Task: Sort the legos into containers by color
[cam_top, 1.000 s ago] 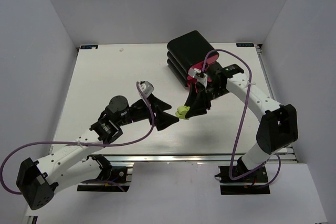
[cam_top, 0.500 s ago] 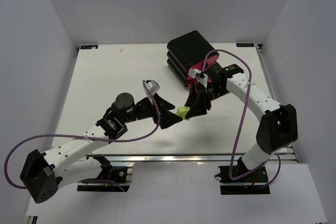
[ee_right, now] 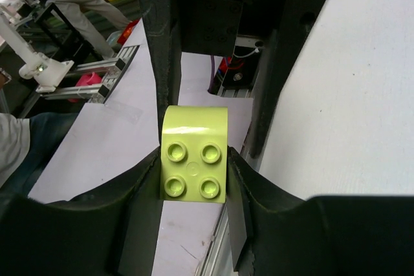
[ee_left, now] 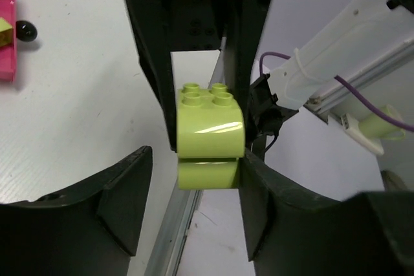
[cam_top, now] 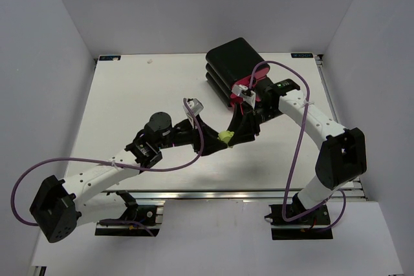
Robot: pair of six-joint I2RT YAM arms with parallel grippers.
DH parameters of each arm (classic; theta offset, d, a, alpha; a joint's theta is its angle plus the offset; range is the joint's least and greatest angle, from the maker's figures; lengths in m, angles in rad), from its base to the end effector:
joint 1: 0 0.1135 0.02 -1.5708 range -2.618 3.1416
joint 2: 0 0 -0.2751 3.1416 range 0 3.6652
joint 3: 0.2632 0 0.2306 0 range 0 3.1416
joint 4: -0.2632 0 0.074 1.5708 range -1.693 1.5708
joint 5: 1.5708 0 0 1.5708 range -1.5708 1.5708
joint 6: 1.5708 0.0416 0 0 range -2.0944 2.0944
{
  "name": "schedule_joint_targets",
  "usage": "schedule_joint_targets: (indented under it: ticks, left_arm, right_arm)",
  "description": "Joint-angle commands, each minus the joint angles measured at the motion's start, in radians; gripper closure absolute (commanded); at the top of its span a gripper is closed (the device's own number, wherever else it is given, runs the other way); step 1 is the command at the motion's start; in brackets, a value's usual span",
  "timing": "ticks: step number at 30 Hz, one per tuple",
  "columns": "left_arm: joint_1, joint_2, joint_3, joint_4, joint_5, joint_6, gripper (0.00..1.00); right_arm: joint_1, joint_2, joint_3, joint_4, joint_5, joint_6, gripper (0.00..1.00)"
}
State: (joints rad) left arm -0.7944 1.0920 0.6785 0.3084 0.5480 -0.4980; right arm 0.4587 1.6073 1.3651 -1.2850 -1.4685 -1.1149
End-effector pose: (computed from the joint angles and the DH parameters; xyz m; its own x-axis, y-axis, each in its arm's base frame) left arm 0.1458 -0.1794 0.3116 -0.5289 -0.0434 -0.8476 0.8188 0.2365 -0.5230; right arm 0.2184 0.1540 0.3151 -0.3189 -0.2597 -0.9115 -0.8413 -0.3653 0.3984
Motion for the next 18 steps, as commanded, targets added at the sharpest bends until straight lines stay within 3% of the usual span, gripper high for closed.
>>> schedule_joint_targets:
  ticks: [1, 6, 8, 10, 11, 18]
  left_arm:
    - [-0.003, -0.006, 0.047, 0.021, 0.030, 0.007, 0.37]
    - [-0.003, -0.006, 0.049, 0.018, 0.036, 0.009, 0.65]
    - [-0.003, -0.009, 0.047, 0.021, 0.038, 0.007, 0.71]
    - [-0.003, -0.007, 0.047, 0.021, 0.041, 0.007, 0.84]
    - [-0.003, -0.007, 0.047, 0.020, 0.043, 0.007, 0.86]
    - [-0.003, -0.021, 0.032, -0.006, 0.050, 0.016, 0.94]
  right_arm:
    - [-0.002, 0.000, 0.022, -0.024, -0.144, -0.028, 1.00]
    - [-0.003, -0.001, 0.023, -0.023, -0.138, -0.029, 1.00]
    - [-0.002, 0.000, 0.022, -0.023, -0.133, -0.031, 0.97]
    - [-0.005, 0.000, 0.025, -0.023, -0.130, -0.031, 0.85]
    - [-0.005, -0.003, 0.028, -0.023, -0.124, -0.030, 0.76]
    - [-0.003, -0.003, 0.043, -0.023, -0.122, -0.022, 0.42]
